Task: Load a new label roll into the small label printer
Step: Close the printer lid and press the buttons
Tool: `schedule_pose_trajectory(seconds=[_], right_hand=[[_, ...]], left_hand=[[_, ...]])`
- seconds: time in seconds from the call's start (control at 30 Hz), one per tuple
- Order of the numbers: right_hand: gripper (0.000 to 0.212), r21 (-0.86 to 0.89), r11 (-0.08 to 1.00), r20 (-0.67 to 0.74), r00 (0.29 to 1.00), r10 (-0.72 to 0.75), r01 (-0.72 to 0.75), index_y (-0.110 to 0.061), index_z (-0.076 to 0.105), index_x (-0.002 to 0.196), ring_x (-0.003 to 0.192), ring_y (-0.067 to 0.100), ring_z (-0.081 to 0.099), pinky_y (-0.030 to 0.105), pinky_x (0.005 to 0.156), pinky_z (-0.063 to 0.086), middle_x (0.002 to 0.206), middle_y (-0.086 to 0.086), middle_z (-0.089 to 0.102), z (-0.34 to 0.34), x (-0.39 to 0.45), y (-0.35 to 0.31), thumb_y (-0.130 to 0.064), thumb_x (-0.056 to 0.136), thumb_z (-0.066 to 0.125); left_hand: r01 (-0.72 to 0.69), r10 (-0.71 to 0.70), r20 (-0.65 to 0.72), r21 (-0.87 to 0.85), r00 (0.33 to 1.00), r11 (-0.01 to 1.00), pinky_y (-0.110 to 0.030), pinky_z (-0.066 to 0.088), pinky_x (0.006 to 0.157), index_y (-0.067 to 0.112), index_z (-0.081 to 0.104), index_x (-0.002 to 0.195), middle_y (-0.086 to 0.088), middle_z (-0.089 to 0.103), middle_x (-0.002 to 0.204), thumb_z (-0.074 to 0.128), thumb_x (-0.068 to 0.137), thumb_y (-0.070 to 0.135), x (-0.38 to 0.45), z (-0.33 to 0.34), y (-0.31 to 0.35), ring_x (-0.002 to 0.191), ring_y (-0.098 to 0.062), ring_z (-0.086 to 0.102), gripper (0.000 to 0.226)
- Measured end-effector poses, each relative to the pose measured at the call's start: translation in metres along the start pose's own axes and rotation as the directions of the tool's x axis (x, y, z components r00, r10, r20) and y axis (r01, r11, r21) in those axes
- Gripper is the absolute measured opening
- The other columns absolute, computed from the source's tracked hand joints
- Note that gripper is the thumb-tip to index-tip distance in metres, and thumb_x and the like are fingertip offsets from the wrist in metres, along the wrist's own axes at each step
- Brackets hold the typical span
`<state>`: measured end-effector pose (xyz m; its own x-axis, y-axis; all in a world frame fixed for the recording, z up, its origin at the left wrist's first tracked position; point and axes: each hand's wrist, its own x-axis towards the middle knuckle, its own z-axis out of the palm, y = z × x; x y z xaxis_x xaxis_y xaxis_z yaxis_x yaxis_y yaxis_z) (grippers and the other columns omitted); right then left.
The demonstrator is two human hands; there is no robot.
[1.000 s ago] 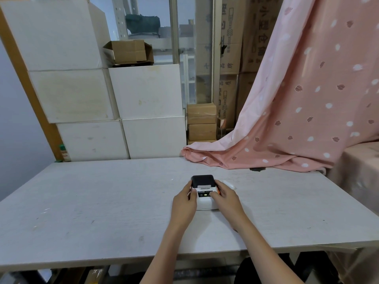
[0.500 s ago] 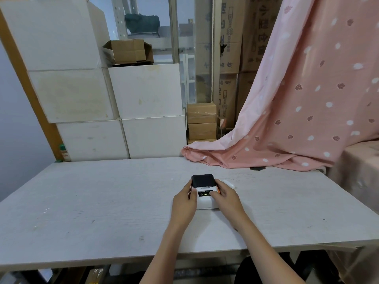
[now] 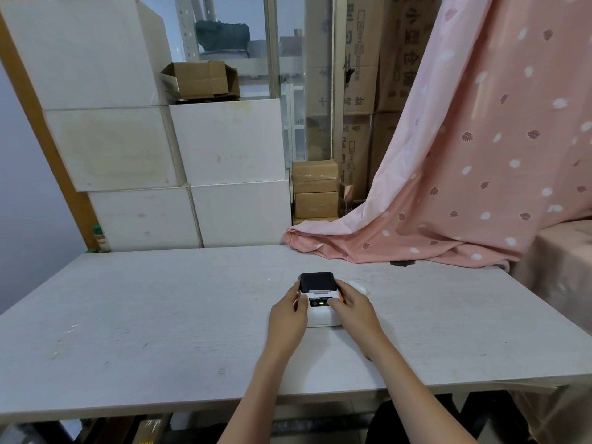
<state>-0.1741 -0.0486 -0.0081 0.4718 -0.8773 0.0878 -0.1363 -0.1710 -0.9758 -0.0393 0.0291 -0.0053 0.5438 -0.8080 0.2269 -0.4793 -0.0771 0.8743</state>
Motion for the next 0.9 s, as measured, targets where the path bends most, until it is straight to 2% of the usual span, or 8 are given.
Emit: schedule_pose_trajectory(seconds=[0.1, 0.23, 0.37, 0.43, 0.57, 0.67, 0.77, 0.9], right_hand=[[0.048, -0.008, 1.000, -0.003, 1.000, -0.003, 0.003, -0.039, 0.068, 0.129, 0.114, 0.007, 0.068, 0.038, 0.103, 0.055, 0.118, -0.017, 0.075, -0.0001, -0.0002, -0.0007, -0.018, 0.088, 0.056], [0.048, -0.007, 1.000, 0.001, 1.000, 0.002, -0.002, -0.040, 0.068, 0.129, 0.116, 0.006, 0.068, 0.038, 0.103, 0.055, 0.119, -0.018, 0.074, -0.0002, -0.0007, -0.0013, -0.020, 0.086, 0.057], [0.047, -0.016, 1.000, -0.002, 1.000, -0.004, 0.004, -0.039, 0.068, 0.130, 0.116, 0.004, 0.067, 0.033, 0.101, 0.054, 0.120, -0.019, 0.074, -0.0005, -0.0007, -0.0021, -0.019, 0.089, 0.058], [0.046, -0.026, 1.000, -0.004, 1.000, -0.006, 0.006, -0.038, 0.067, 0.131, 0.114, 0.004, 0.067, 0.028, 0.097, 0.054, 0.119, -0.018, 0.074, -0.0006, -0.0013, -0.0029, -0.017, 0.091, 0.058], [0.045, -0.023, 1.000, -0.013, 1.000, 0.000, -0.001, -0.036, 0.068, 0.131, 0.112, 0.004, 0.067, 0.022, 0.090, 0.051, 0.117, -0.017, 0.074, 0.0000, -0.0021, -0.0043, -0.015, 0.092, 0.058], [0.046, -0.029, 1.000, -0.012, 1.000, -0.007, 0.007, -0.036, 0.068, 0.131, 0.111, 0.004, 0.067, 0.021, 0.088, 0.051, 0.116, -0.017, 0.074, 0.0002, -0.0022, -0.0050, -0.014, 0.092, 0.057], [0.045, -0.027, 1.000, -0.014, 1.000, -0.011, 0.010, -0.036, 0.068, 0.130, 0.111, 0.005, 0.068, 0.024, 0.090, 0.052, 0.115, -0.017, 0.075, 0.0002, -0.0017, -0.0042, -0.014, 0.092, 0.057], [0.046, -0.032, 0.999, -0.005, 1.000, -0.017, 0.017, -0.041, 0.069, 0.126, 0.112, 0.008, 0.068, 0.036, 0.100, 0.054, 0.114, -0.015, 0.075, -0.0002, -0.0011, -0.0021, -0.015, 0.090, 0.056]], left_hand=[[0.001, -0.001, -0.002, -0.008, 1.000, 1.000, -0.002, 0.037, 0.076, 0.037, 0.048, 0.144, 0.017, 0.064, 0.114, 0.041, 0.103, 0.025, 0.0004, 0.0009, -0.0012, 0.100, 0.006, 0.058, 0.044], [0.003, -0.003, -0.001, -0.001, 1.000, 1.000, -0.001, 0.038, 0.073, 0.038, 0.047, 0.144, 0.022, 0.062, 0.106, 0.040, 0.103, 0.025, 0.0007, 0.0005, -0.0016, 0.090, 0.021, 0.053, 0.044], [0.000, 0.000, 0.001, 0.005, 1.000, 1.000, 0.002, 0.040, 0.071, 0.037, 0.048, 0.143, 0.030, 0.059, 0.096, 0.041, 0.103, 0.023, 0.0005, 0.0000, -0.0002, 0.084, 0.028, 0.051, 0.043], [-0.001, 0.001, -0.002, 0.007, 1.000, 1.000, 0.003, 0.039, 0.070, 0.037, 0.048, 0.143, 0.031, 0.057, 0.094, 0.041, 0.103, 0.021, -0.0001, -0.0003, 0.0010, 0.082, 0.028, 0.051, 0.044], [-0.004, 0.004, -0.005, 0.011, 1.000, 1.000, -0.001, 0.039, 0.072, 0.036, 0.047, 0.145, 0.024, 0.059, 0.104, 0.040, 0.103, 0.024, 0.0005, 0.0002, 0.0003, 0.086, 0.024, 0.051, 0.044], [-0.001, 0.001, -0.005, 0.008, 1.000, 1.000, -0.002, 0.039, 0.072, 0.038, 0.048, 0.143, 0.030, 0.058, 0.093, 0.041, 0.103, 0.024, 0.0005, 0.0004, -0.0003, 0.083, 0.024, 0.052, 0.043], [0.003, -0.003, -0.008, 0.008, 1.000, 1.000, -0.004, 0.039, 0.072, 0.038, 0.049, 0.142, 0.032, 0.055, 0.088, 0.041, 0.103, 0.023, 0.0002, 0.0000, 0.0010, 0.081, 0.020, 0.052, 0.043], [-0.005, 0.005, -0.004, 0.007, 1.000, 1.000, -0.004, 0.040, 0.072, 0.040, 0.049, 0.142, 0.028, 0.056, 0.091, 0.041, 0.103, 0.022, 0.0003, 0.0000, 0.0007, 0.083, 0.018, 0.053, 0.043]])
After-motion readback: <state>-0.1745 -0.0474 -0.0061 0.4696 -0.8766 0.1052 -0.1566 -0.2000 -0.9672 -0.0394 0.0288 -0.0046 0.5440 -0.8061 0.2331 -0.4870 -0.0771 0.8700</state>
